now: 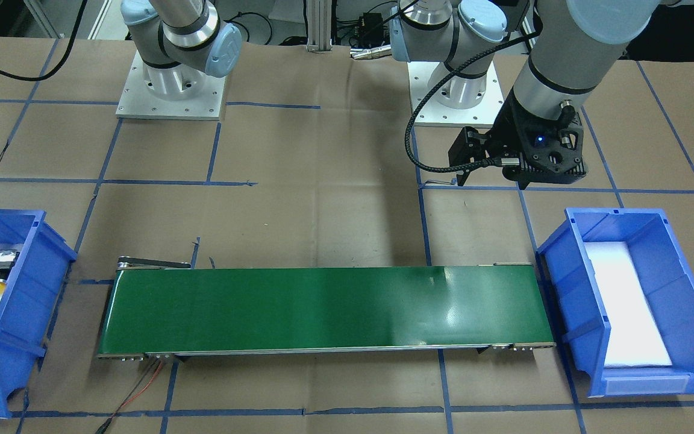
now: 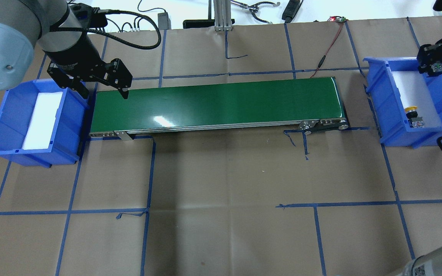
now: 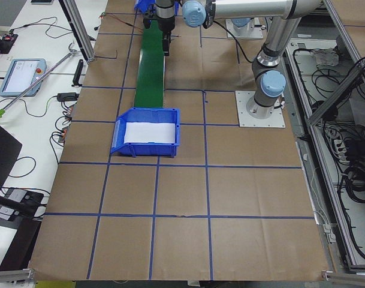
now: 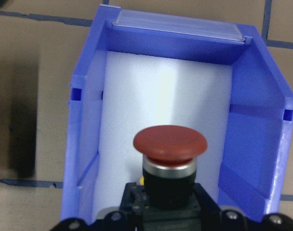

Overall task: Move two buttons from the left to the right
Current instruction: 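Carry the red button into the blue bin beside the yellow button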

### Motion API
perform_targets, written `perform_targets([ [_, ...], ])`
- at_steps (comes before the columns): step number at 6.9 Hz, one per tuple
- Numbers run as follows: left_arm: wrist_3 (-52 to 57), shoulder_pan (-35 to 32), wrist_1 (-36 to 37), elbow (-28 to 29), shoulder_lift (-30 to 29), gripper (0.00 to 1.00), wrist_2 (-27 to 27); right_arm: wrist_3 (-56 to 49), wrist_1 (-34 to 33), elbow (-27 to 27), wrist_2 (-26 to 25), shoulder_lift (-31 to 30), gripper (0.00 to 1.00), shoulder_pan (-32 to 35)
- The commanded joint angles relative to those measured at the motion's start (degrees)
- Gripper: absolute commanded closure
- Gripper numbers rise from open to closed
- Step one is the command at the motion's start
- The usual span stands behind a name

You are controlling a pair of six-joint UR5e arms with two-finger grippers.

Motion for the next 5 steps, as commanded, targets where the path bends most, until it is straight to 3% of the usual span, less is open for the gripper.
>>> perform_targets([
  [1, -0.05, -0.09, 0.00, 0.00, -0.04, 0.00, 0.00, -1.07, -3.06, 0.16, -0.28, 5.05, 0.96, -1.11],
  [5, -0.05, 0.00, 0.00, 0.00, -0.04, 0.00, 0.00, -0.54, -5.52, 0.08, -0.02, 11.82, 0.95, -0.50],
])
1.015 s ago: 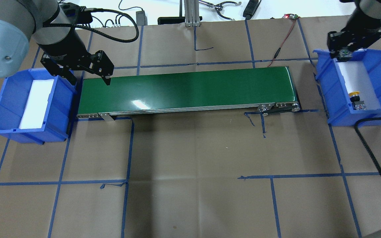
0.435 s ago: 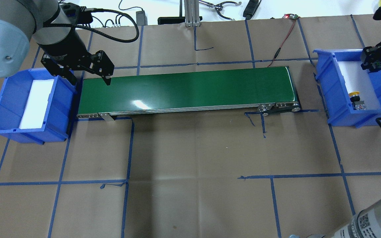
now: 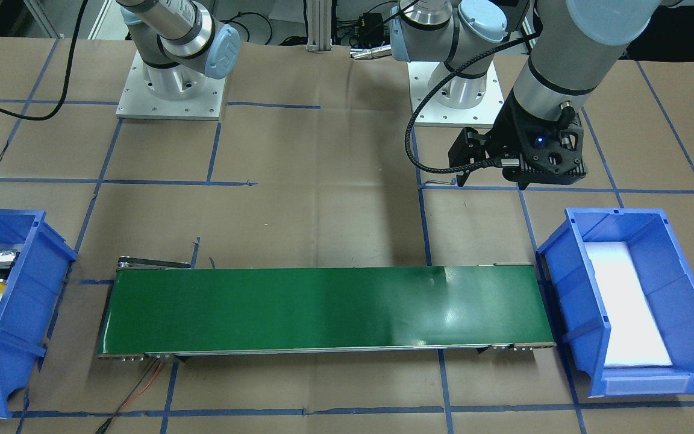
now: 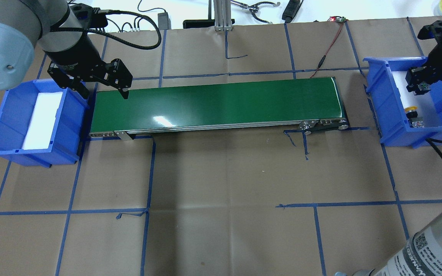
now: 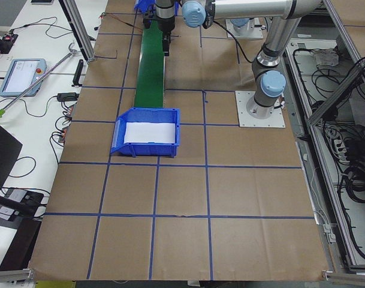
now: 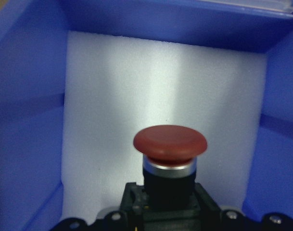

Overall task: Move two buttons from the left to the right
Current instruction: 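Carry the red button into the blue bin beside the yellow button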

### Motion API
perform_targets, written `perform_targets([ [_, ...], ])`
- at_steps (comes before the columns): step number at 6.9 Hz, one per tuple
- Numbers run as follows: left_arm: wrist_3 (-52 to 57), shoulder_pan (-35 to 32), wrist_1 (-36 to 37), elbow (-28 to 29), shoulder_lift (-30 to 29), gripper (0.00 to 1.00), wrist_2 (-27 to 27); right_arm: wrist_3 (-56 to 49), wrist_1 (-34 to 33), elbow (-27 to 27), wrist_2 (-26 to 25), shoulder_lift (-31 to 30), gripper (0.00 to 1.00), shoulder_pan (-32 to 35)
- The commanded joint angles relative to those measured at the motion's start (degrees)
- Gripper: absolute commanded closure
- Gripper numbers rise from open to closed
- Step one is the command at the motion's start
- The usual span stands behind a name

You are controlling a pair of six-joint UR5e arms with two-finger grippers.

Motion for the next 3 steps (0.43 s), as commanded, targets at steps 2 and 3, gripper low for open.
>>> perform_targets([
  [2, 0.00, 0.00, 0.00, 0.00, 0.04, 0.00, 0.00, -0.01, -2.43, -0.06, 0.14, 4.51, 0.89, 0.61],
  [3, 0.09, 0.00, 0.00, 0.00, 0.04, 0.00, 0.00, -0.09, -2.44, -0.24, 0.23, 4.43, 0.38, 1.13],
])
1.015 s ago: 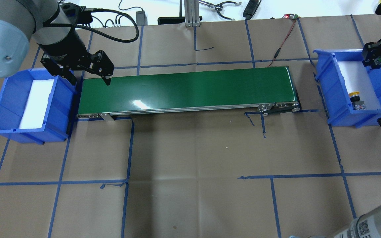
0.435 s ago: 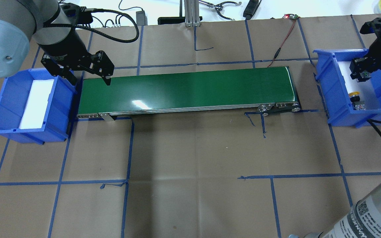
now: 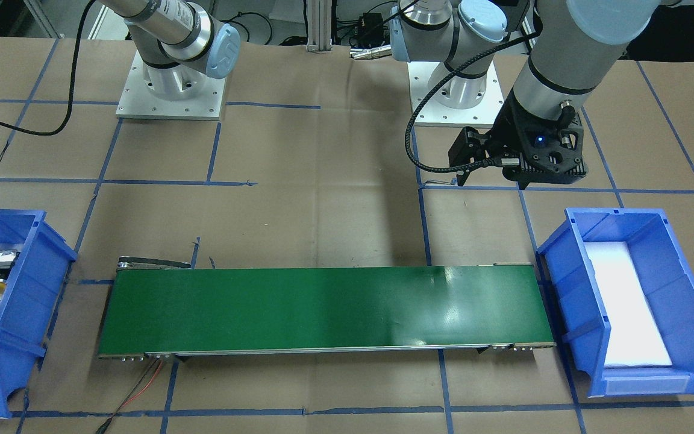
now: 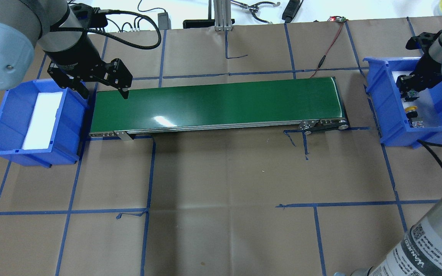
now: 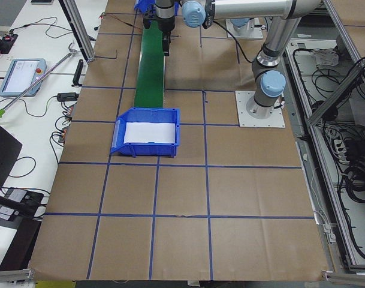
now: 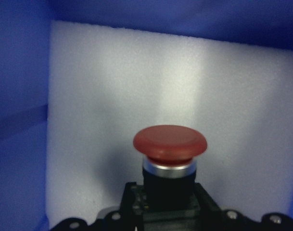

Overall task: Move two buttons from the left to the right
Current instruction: 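Open the right gripper to release the red button in the bin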

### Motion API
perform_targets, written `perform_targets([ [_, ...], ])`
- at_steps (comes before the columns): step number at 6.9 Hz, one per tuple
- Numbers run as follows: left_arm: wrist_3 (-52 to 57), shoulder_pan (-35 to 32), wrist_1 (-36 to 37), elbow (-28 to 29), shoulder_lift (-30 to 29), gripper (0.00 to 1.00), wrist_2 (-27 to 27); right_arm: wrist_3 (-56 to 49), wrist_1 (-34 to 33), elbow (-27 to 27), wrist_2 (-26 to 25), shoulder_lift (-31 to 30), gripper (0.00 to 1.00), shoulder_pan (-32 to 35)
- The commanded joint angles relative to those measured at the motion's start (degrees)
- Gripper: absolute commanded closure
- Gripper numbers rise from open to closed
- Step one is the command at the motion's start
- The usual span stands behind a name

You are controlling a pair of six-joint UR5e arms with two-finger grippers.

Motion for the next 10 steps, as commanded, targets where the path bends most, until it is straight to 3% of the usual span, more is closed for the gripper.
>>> perform_targets([
  [1, -0.02, 0.00, 0.00, 0.00, 0.01, 0.00, 0.00, -0.01, -0.24, -0.23, 0.25, 0.39, 0.14, 0.60],
  [2, 0.07, 0.00, 0.00, 0.00, 0.01, 0.00, 0.00, 0.00, -0.15, -0.23, 0.34, 0.22, 0.08, 0.60],
  [5, -0.02, 0.00, 0.00, 0.00, 0.01, 0.00, 0.00, 0.08, 1.16, -3.03, -0.10, -1.10, 0.08, 0.69],
  [6, 0.07, 0.00, 0.00, 0.00, 0.01, 0.00, 0.00, 0.08, 1.16, -4.17, -0.71, -3.71, 0.01, 0.69],
  [7, 0.07, 0.00, 0.00, 0.00, 0.01, 0.00, 0.00, 2.08, 1.08, -4.36, -0.80, -6.26, 0.00, 1.04],
  [9, -0.02, 0.00, 0.00, 0.00, 0.10, 0.00, 0.00, 11.82, 3.08, -4.36, -0.28, -11.44, 0.00, 5.76],
  [10, -0.02, 0.00, 0.00, 0.00, 0.01, 0.00, 0.00, 20.21, 9.88, -4.10, 0.16, -17.30, 0.00, 9.27],
])
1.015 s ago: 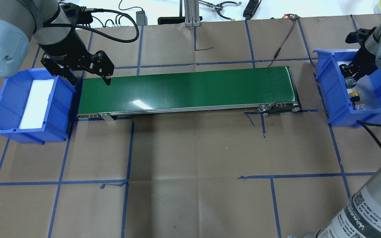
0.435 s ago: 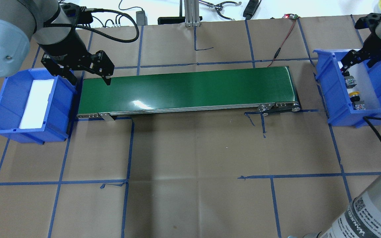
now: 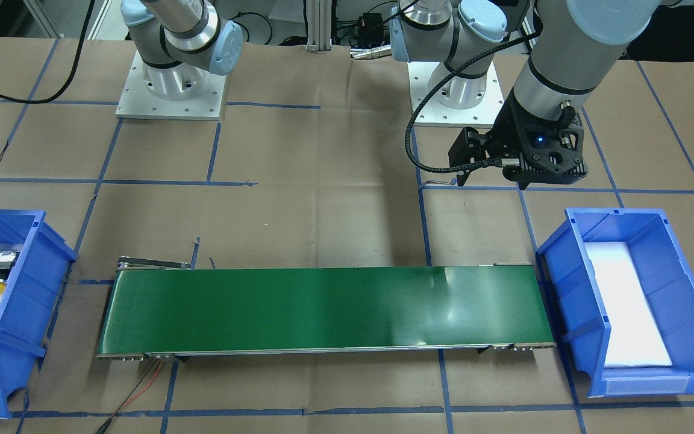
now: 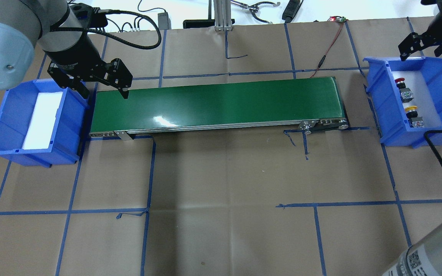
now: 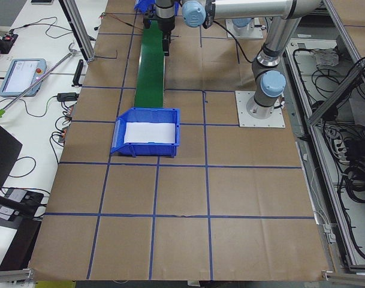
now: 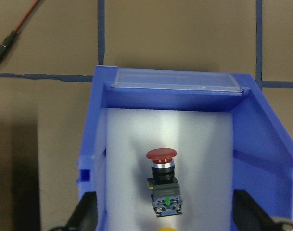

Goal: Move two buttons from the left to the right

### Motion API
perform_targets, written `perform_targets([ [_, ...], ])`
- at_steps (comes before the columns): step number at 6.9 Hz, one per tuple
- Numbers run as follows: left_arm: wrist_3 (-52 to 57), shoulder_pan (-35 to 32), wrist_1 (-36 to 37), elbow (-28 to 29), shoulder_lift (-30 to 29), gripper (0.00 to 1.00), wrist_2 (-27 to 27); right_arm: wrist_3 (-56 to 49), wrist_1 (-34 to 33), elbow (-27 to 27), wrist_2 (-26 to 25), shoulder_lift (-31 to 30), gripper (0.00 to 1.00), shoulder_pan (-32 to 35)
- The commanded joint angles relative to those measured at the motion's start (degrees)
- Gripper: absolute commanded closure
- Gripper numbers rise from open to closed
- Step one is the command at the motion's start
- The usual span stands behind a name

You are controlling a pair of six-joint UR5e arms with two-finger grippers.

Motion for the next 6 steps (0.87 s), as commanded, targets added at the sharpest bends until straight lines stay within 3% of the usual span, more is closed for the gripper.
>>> perform_targets([
  [1, -0.03, 0.00, 0.00, 0.00, -0.06, 0.00, 0.00, 16.56, 12.11, 0.67, 0.80, -10.98, 0.00, 8.71],
  [2, -0.03, 0.00, 0.00, 0.00, -0.06, 0.00, 0.00, 22.91, 14.70, 1.20, 0.80, -14.68, 0.00, 14.15],
  [4, -0.03, -0.09, 0.00, 0.08, -0.15, 0.00, 0.00, 25.07, 20.68, 3.04, 0.71, -19.79, 0.00, 23.84],
  [6, -0.03, 0.00, 0.00, 0.00, -0.06, 0.00, 0.00, 26.23, 20.70, 9.52, 0.62, -23.40, 0.00, 25.54],
])
